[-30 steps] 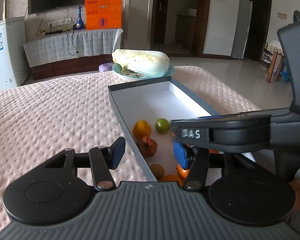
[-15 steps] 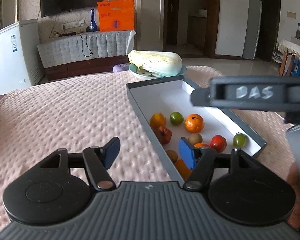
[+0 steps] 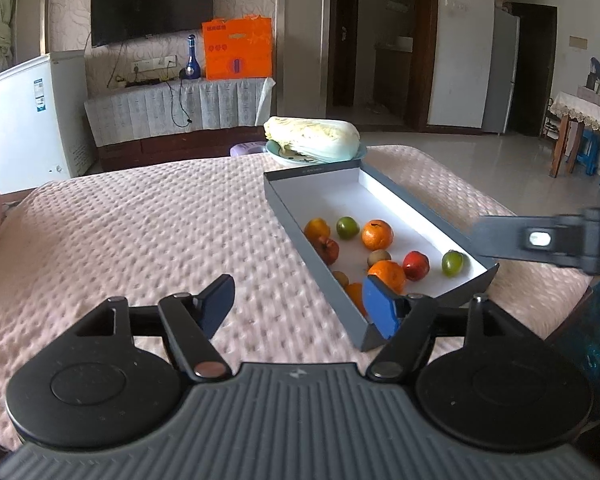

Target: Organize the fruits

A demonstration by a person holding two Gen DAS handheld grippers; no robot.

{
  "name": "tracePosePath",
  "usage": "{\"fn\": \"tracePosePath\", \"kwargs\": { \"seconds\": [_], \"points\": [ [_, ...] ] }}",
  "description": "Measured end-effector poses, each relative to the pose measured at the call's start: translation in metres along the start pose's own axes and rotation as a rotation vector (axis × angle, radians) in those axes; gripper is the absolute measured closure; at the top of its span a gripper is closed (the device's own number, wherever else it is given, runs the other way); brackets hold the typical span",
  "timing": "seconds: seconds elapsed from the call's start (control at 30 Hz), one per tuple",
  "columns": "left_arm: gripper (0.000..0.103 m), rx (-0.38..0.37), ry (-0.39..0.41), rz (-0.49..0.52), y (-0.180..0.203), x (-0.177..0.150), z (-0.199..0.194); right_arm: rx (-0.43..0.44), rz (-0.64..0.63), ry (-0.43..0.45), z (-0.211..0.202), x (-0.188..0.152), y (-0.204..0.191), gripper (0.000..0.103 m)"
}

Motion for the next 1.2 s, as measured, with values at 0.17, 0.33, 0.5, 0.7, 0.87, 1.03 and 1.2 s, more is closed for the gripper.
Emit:
{"fn": "tracePosePath", "kwargs": {
  "seconds": [0.17,0.33,0.5,0.7,0.87,1.03,1.2],
  "points": [
    [0.027,0.02,-0.007,-0.025,-0.009,-0.005,-0.01,-0.032,-0.029,-0.021,-0.011,-0.009,0.008,0.019],
    [0.027,0.033,-0.015,-0.015,-0.008,-0.011,-0.016,-0.076,-0.067,-0.067,-0.007,-0.017,0.012,0.019],
    [0.027,0.04,-0.021,0.001,0.0,-0.018,-0.022,-0.12,-0.11,-0.119,0.001,-0.026,0.017,0.019],
    [0.027,0.045,-0.024,0.047,0.011,-0.025,-0.028,-0.135,-0.102,-0.133,-0.003,-0.029,0.026,0.019],
    [0.027,0.043,-0.028,0.06,0.013,-0.028,-0.028,-0.144,-0.085,-0.129,-0.008,-0.029,0.033,0.019],
    [0.027,0.039,-0.04,0.066,0.014,-0.031,-0.026,-0.146,-0.081,-0.15,-0.006,-0.03,0.036,0.019],
    [0.027,0.048,-0.054,0.076,0.013,-0.032,-0.022,-0.152,-0.081,-0.166,-0.001,-0.032,0.037,0.019]
  ]
}}
Point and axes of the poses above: each gripper's, at about its wrist camera, not at the fingertips, and z roughly the way its jaws point, y to its right, x to its top, the point moved 6 cm from there along z, roughly the way its jaws point, and after that the axes turned 4 degrees about z, right-handed, at the moved point
